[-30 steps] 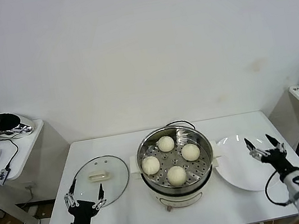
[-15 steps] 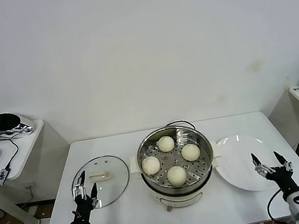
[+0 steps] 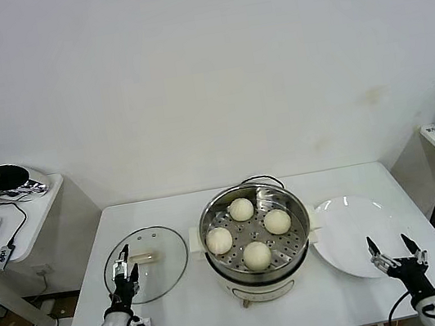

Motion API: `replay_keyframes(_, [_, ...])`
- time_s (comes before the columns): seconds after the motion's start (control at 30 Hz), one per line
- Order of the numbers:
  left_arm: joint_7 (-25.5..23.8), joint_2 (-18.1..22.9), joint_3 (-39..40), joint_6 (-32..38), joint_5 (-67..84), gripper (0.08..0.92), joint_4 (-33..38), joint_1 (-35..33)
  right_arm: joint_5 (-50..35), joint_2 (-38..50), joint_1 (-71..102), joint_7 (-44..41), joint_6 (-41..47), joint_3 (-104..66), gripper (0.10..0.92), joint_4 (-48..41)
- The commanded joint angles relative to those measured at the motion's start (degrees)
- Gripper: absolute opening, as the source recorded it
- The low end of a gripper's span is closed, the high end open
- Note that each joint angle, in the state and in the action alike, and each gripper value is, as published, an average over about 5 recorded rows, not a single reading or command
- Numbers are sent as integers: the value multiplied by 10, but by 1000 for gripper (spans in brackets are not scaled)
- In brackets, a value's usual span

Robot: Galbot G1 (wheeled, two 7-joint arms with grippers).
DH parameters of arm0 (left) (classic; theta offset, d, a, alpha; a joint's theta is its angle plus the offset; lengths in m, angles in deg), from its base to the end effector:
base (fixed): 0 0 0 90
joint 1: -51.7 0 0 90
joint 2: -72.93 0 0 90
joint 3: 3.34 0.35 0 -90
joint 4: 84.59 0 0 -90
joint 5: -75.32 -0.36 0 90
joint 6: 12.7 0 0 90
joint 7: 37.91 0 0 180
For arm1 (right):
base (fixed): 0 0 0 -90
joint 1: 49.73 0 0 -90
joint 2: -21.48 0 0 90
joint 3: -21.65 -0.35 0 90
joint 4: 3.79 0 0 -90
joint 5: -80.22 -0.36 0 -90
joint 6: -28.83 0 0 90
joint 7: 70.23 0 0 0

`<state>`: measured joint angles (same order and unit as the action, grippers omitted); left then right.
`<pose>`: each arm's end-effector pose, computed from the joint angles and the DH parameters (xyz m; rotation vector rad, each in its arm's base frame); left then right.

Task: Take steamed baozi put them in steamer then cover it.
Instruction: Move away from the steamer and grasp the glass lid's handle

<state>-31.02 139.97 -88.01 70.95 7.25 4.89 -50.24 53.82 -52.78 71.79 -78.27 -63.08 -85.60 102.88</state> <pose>0.2807 0.1070 -0.4052 -0.1141 -2.1151 -2.1690 0.1711 -0.1654 -0.3510 -0.1008 -3.0057 -0.1388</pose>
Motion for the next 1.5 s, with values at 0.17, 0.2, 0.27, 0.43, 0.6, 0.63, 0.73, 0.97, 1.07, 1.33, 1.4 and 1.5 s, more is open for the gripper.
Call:
replay_keyframes(0.17, [9,4,22,-34,-6,823,-67,52,36,-16,8,2,-19,3,823,0])
replay_keyframes(0.2, [12,6,22,-35,-8,823,-73,55,36,-16,7,2,-19,3,823,-1])
replay_keyframes(0.27, [17,12,23,-36,-14,823,-83,59,36,-18,5,2,-19,4,823,-3])
replay_keyframes(0.43, [19,31,25,-42,-31,823,-102,72,36,-20,-2,2,-19,5,823,-8])
replay_keyframes(0.6, [17,40,29,-47,-32,823,-113,85,35,-21,-8,3,-18,5,823,-13])
replay_keyframes(0.63, [17,42,30,-49,-32,823,-116,88,35,-21,-10,3,-18,5,823,-14])
replay_keyframes(0.73, [18,50,29,-58,-31,823,-119,96,35,-22,-14,3,-18,5,823,-18])
replay_keyframes(0.97, [14,59,30,-70,-31,823,-119,106,35,-21,-21,2,-19,5,823,-30])
replay_keyframes(1.07, [16,62,31,-71,-30,823,-130,113,35,-22,-24,2,-19,5,823,-34])
replay_keyframes(1.33, [26,76,32,-78,-30,823,-172,150,36,-26,-34,2,-19,9,823,-46])
replay_keyframes(1.4, [28,76,33,-76,-31,823,-182,159,36,-26,-35,2,-19,9,823,-48])
replay_keyframes(1.5, [29,76,32,-71,-31,823,-196,168,35,-25,-35,2,-19,8,823,-51])
